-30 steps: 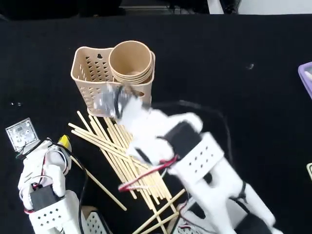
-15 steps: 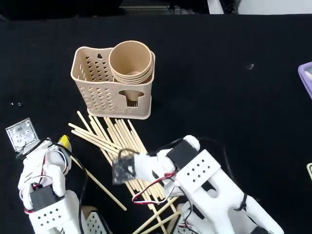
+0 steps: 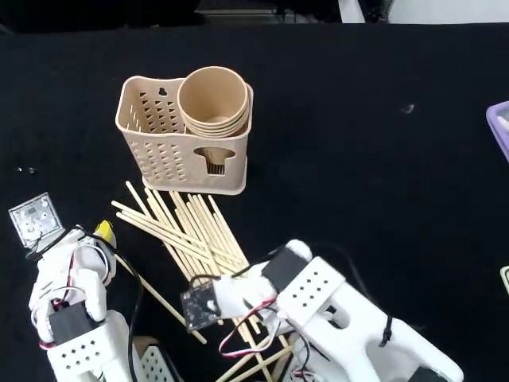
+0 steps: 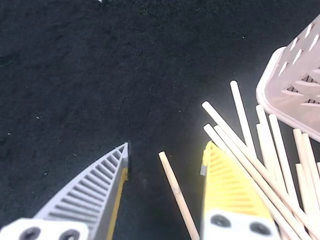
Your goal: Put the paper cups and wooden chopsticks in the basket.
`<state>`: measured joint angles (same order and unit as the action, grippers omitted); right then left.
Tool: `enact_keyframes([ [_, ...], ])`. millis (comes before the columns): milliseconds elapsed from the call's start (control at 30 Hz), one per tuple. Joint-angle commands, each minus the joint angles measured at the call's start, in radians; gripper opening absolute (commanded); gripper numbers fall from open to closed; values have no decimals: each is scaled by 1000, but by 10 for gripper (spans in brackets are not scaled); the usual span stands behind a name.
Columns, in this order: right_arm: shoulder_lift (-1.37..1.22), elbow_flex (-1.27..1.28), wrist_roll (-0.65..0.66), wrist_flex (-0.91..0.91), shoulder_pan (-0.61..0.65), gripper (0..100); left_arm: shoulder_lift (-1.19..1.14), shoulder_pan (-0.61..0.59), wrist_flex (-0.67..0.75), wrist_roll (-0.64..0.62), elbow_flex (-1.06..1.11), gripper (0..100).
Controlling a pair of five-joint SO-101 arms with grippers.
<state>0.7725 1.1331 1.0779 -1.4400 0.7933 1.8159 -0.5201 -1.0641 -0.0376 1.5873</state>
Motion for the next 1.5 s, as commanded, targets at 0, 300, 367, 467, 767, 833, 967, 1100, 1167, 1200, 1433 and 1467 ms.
enact_keyframes([
  [0, 28, 1, -54, 18, 94, 191, 6, -71, 17, -5, -19, 241],
  [300, 28, 4, -135, 35, 181, 191, 6, -104, 46, -6, -21, 241],
  [367, 28, 10, -135, 46, 183, 191, 6, -105, 63, -6, -12, 241],
  [467, 27, 19, -135, 57, 184, 191, 6, -117, 66, -6, -13, 241],
  [767, 27, 28, -138, 68, 137, 188, 6, -236, 101, -91, -25, 241],
  [833, 27, 70, -146, 117, 138, 188, 5, -234, 101, -94, -25, 241],
  [967, 27, 168, -235, 284, 138, 188, 5, -234, 101, -95, -25, 241],
  [1100, 27, 186, -255, 321, 138, 188, 5, -234, 101, -95, -25, 241],
  [1167, 27, 188, -258, 322, 137, 188, 5, -234, 101, -95, -25, 241],
  [1200, 27, 185, -259, 318, 132, 188, 5, -234, 101, -95, -25, 241],
  [1433, 35, -39, -267, 199, -69, 188, 5, -234, 101, -95, -25, 241],
  [1467, 28, -77, -282, 203, -87, 188, 5, -232, 101, -95, -25, 241],
])
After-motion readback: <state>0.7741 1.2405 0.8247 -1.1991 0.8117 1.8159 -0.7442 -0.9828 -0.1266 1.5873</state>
